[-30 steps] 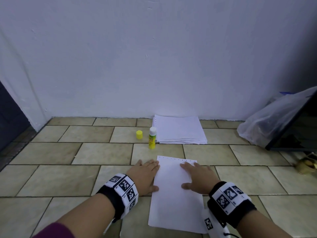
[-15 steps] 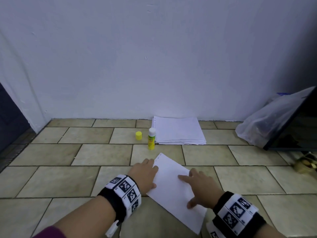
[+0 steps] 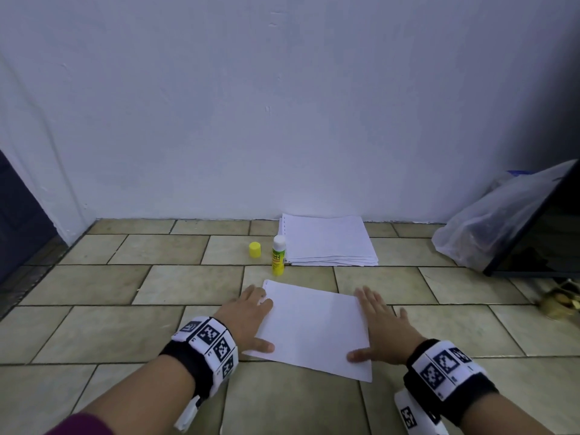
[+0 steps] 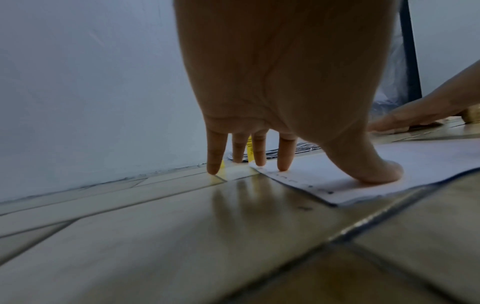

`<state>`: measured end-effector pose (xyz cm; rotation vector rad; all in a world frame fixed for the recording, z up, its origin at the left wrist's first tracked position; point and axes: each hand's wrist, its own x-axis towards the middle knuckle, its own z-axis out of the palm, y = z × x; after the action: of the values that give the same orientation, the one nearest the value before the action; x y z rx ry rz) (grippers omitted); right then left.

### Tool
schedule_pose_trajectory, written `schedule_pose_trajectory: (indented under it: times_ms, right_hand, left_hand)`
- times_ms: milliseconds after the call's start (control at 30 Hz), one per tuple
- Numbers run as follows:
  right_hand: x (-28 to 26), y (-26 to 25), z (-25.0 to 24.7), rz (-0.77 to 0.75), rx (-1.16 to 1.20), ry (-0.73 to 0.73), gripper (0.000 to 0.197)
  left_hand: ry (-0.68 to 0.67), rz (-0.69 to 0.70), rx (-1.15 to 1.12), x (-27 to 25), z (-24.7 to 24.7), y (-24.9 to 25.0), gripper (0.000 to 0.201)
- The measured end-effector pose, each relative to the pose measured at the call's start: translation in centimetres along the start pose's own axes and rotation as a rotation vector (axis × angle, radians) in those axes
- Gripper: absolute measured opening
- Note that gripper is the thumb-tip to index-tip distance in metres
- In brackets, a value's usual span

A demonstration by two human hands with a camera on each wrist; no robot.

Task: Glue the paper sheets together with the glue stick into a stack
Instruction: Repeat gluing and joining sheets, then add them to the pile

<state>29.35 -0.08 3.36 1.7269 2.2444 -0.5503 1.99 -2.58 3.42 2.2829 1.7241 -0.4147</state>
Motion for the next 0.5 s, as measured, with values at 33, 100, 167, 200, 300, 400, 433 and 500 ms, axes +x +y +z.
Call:
schedule_pose_trajectory:
  times_ms: [33, 100, 167, 200, 300, 400, 433, 500]
  right_hand:
    - [0.2, -0.1, -0.3, -0.011, 0.012, -0.028, 0.130]
    - [0.4, -0.3, -0.7, -0.018, 0.033, -0.045, 0.130]
    - [0.5, -0.4, -0.9, -0.030, 0.030, -0.016, 0.130]
    - [0.6, -0.4, -0.9, -0.039, 0.028, 0.004, 0.130]
    - [0.6, -0.5, -0.7, -0.088, 0.153, 0.096, 0.121]
    - [0.4, -0.3, -0.6, -0.145, 0.462, 0.262, 0.103]
    - [0.3, -0.2, -0.7, -0.157, 0.547, 0.317, 0.093]
    - [0.1, -0.2, -0.8, -0.166, 0.702, 0.404, 0.072]
  left_hand:
    - [-0.015, -0.008, -0.019, 0.0, 0.1, 0.0, 0.077]
    - [-0.033, -0.015, -0.056, -0.1, 0.2, -0.2, 0.079]
    - [-0.019, -0.003, -0.109, 0.0, 0.1, -0.8, 0.077]
    - [-0.009, 0.002, -0.135, 0.1, 0.0, -1.3, 0.078]
    - [-0.030, -0.049, -0.107, 0.5, 0.2, -3.0, 0.098]
    - [-0.116, -0.160, -0.066, 0.8, 0.7, -3.9, 0.115]
    - [-0.144, -0.193, -0.086, 0.9, 0.9, -4.1, 0.118]
    - [-0.179, -0.233, -0.116, 1.1, 1.3, -4.2, 0.121]
